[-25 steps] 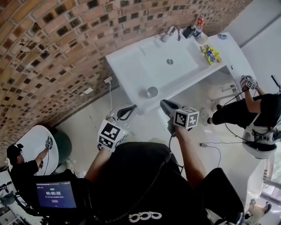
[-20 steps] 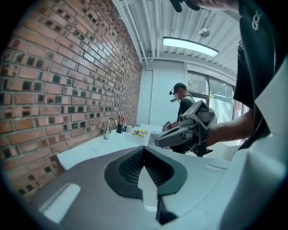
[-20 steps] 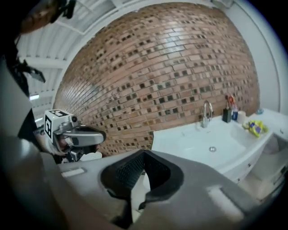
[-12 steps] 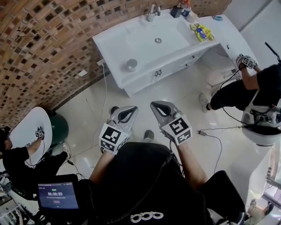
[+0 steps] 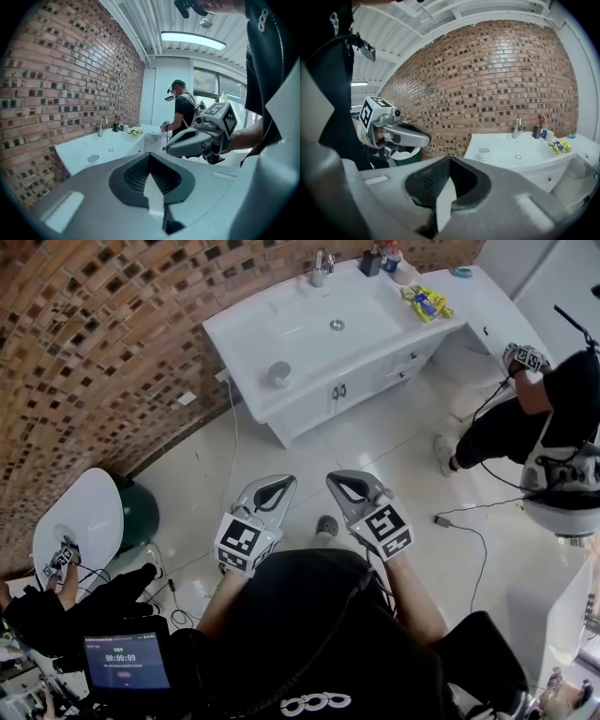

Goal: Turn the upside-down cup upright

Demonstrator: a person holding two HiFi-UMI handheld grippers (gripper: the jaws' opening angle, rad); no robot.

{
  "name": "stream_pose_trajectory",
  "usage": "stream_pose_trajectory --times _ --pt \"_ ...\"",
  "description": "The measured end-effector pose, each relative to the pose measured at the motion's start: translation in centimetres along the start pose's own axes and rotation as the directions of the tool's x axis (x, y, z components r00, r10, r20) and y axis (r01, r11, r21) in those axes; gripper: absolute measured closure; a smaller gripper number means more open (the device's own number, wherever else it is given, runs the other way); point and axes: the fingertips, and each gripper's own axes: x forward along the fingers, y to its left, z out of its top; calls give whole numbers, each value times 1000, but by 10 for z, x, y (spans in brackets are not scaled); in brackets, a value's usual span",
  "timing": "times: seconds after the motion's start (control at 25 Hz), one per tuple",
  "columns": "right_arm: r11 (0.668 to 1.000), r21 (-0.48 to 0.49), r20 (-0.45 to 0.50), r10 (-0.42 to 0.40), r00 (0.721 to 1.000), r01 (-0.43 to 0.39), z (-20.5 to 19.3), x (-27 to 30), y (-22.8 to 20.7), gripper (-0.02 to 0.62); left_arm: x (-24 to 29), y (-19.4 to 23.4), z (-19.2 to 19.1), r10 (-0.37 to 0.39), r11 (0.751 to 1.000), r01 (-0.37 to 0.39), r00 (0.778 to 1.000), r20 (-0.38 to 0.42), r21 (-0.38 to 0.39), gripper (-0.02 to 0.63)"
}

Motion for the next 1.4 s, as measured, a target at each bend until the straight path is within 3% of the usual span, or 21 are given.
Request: stream_pose_trajectory --times 0.84,1.4 --pt "994 -105 -47 11 999 -16 41 78 74 603 -54 61 -8 -10 999 13 998 68 -46 591" --pt "994 -111 -70 -13 997 5 37 80 75 603 -59 62 -12 -32 998 36 997 75 -52 591"
